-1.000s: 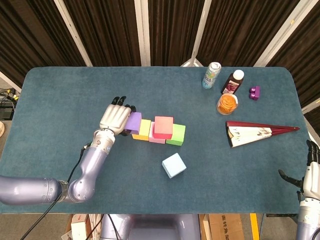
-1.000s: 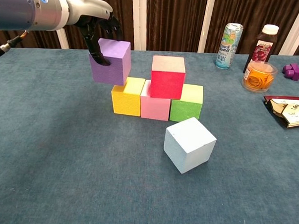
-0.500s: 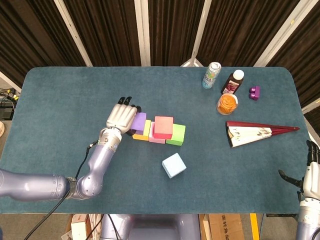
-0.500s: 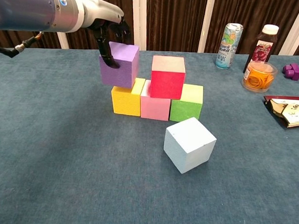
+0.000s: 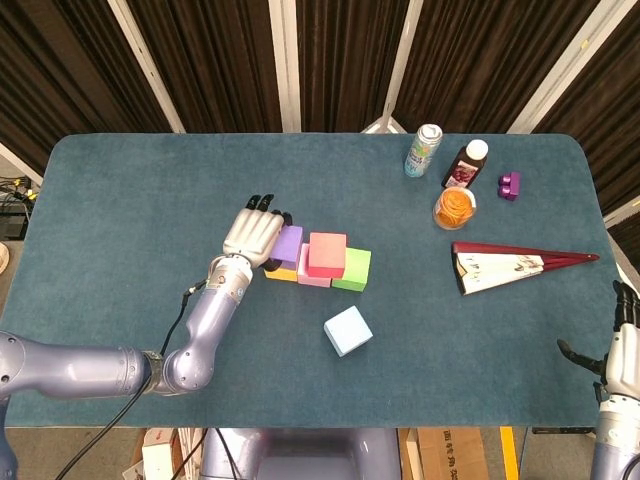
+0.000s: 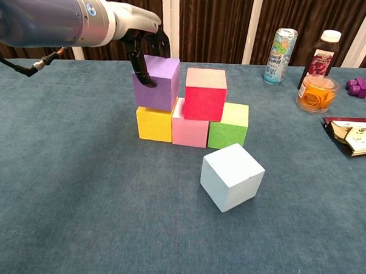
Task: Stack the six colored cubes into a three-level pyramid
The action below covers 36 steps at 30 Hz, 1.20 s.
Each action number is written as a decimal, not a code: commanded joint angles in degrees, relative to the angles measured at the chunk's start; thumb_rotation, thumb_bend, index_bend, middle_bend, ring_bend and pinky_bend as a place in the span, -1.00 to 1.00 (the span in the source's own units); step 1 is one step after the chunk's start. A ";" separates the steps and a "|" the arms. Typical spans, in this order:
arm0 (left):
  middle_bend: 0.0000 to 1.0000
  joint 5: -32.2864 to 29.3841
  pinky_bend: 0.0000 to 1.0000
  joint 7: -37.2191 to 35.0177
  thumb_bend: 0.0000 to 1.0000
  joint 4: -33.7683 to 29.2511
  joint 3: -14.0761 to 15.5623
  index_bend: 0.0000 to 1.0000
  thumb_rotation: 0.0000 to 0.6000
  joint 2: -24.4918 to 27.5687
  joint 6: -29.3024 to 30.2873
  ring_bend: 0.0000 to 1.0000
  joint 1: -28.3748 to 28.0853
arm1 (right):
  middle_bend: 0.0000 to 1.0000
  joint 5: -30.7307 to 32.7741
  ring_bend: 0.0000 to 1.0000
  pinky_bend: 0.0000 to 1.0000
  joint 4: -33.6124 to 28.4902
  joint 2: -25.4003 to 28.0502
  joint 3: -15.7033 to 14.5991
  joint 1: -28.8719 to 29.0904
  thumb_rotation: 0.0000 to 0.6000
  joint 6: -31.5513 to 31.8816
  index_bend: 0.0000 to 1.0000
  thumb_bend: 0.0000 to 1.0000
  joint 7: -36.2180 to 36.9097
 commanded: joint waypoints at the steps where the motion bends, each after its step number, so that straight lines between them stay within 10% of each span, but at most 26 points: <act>1: -0.41 0.23 -1.00 -0.40 -0.34 0.33 -0.09 -0.39 1.00 -0.36 0.31 -1.00 0.05 | -0.84 -0.03 -0.84 -1.00 -0.01 -0.02 0.07 -0.05 1.00 0.19 -0.91 -0.81 0.04; 36: -0.41 -0.55 -1.00 -0.55 -0.39 0.43 -0.56 -0.39 1.00 -2.58 1.49 -1.00 -0.59 | -0.84 0.38 -0.84 -1.00 -0.33 0.33 0.45 -0.36 1.00 0.34 -0.91 -0.81 0.61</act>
